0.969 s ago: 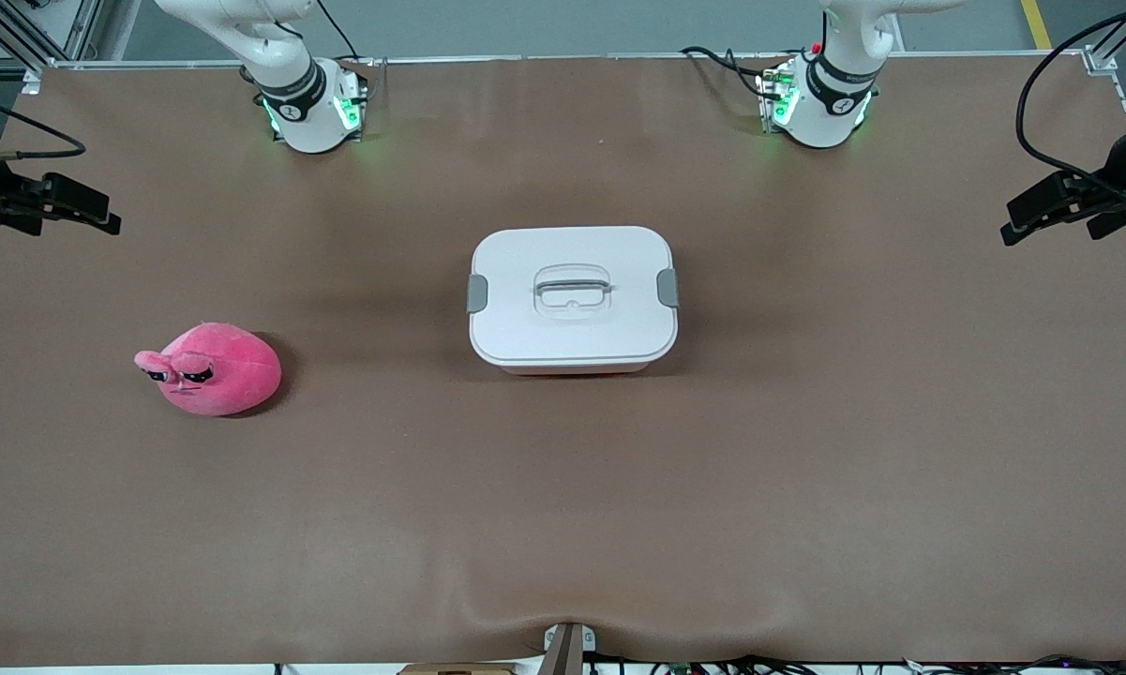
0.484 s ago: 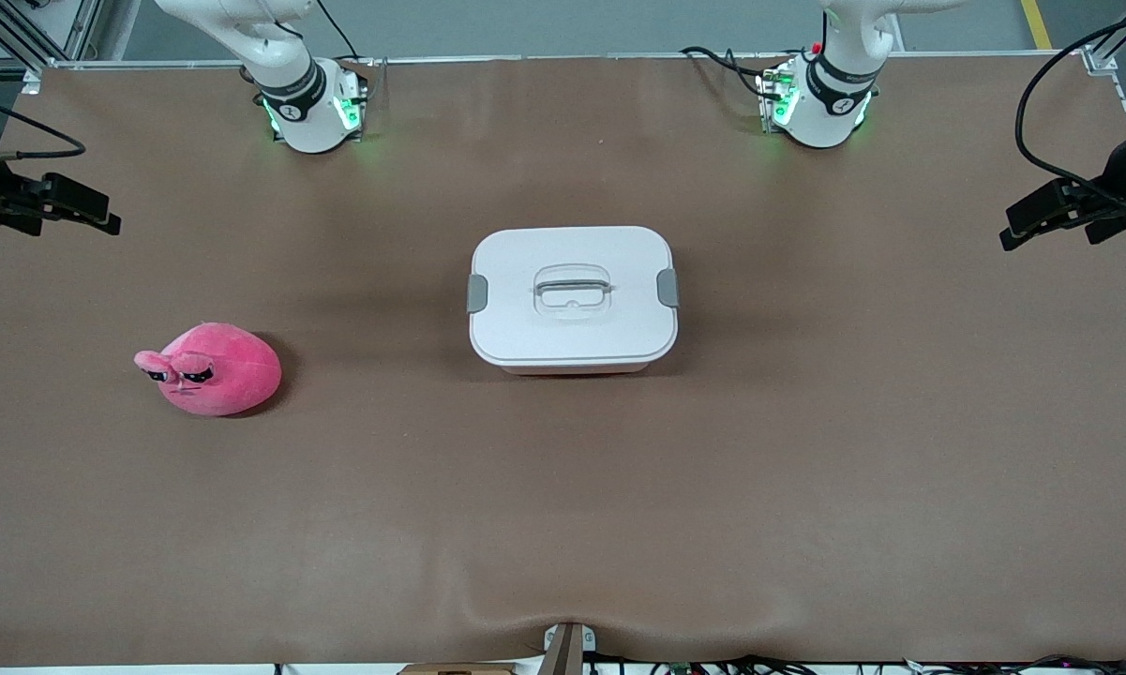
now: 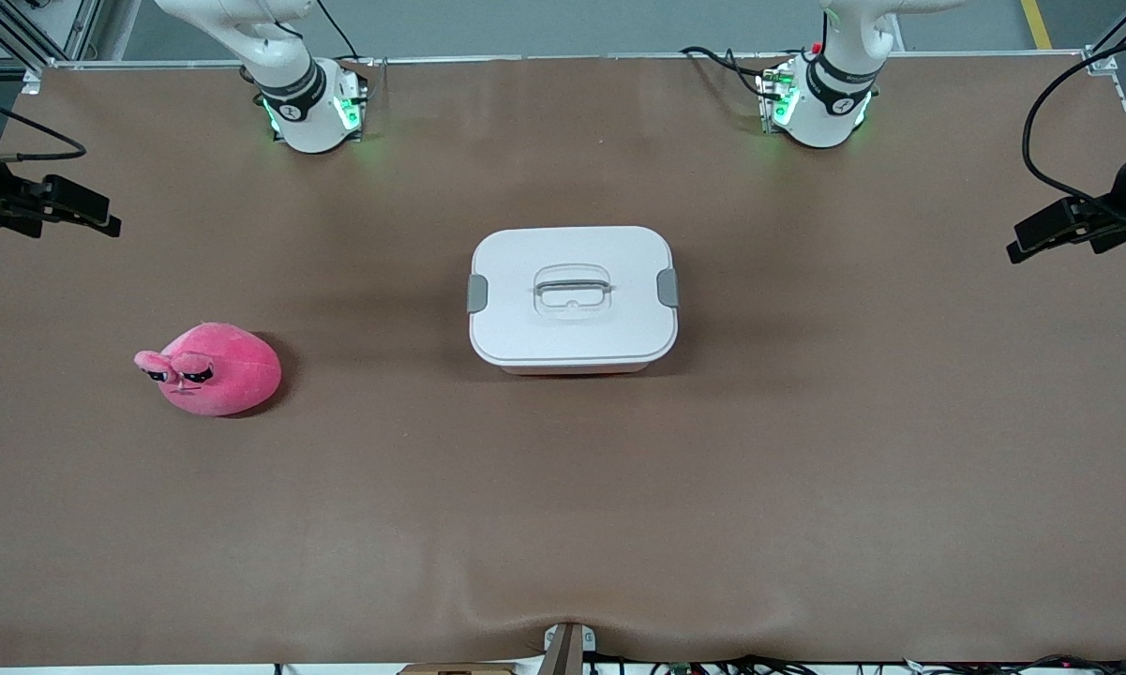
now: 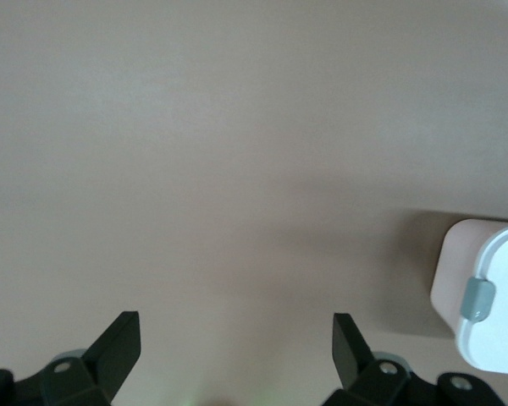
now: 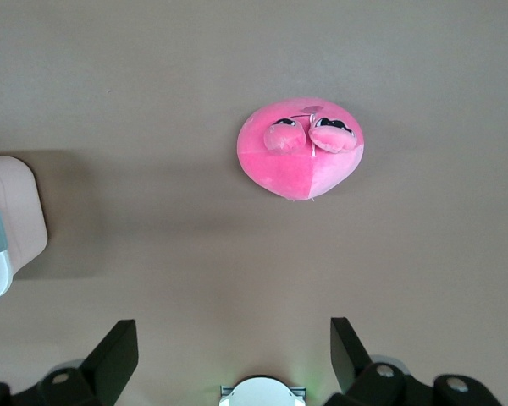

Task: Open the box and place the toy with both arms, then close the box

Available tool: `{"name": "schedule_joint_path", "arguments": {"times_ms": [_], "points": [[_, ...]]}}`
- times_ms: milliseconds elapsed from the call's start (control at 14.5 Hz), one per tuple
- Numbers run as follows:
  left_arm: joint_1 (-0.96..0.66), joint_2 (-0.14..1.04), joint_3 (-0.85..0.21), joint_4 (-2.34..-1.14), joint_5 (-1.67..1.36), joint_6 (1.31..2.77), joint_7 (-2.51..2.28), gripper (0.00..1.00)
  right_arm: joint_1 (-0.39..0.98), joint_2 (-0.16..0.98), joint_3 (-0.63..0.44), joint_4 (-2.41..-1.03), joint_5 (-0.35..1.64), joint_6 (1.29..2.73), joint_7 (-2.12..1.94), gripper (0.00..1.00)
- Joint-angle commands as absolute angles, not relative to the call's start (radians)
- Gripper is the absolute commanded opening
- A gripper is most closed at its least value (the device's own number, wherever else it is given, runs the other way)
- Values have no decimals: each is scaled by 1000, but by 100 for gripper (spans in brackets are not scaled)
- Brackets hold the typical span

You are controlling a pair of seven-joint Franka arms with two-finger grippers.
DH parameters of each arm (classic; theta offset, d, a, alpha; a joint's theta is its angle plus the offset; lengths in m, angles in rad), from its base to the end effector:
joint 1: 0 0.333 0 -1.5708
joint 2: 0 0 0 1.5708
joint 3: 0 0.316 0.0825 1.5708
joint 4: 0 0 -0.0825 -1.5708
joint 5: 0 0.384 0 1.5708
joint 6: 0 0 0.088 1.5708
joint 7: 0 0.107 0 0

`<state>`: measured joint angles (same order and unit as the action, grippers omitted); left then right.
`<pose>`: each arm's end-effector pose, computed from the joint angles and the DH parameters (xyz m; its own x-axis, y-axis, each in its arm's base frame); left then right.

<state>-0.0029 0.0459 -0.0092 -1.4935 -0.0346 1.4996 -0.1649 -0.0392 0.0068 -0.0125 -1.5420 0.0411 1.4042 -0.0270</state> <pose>0.5617 -0.0106 0.6290 0.9877 0.1497 -0.0449 0.1510 -0.9881 0.0280 0.5379 -0.0229 0.6209 0.9896 -0.0174 -0.1428 -0.0240 -0.9987 -0.0449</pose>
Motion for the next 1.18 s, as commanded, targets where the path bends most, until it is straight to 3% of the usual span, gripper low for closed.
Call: {"name": "schedule_joint_path", "arguments": {"times_ms": [0,1107], "points": [[-9,67,-11,-1468,-77,1499,-279,100,-51,-2,-3,-1555,43,1416,-37,100],[-238,158,-37,-1468,-90,1558,-977,100,-49,2,-2,-1585,44,1472,-38,100]]}}
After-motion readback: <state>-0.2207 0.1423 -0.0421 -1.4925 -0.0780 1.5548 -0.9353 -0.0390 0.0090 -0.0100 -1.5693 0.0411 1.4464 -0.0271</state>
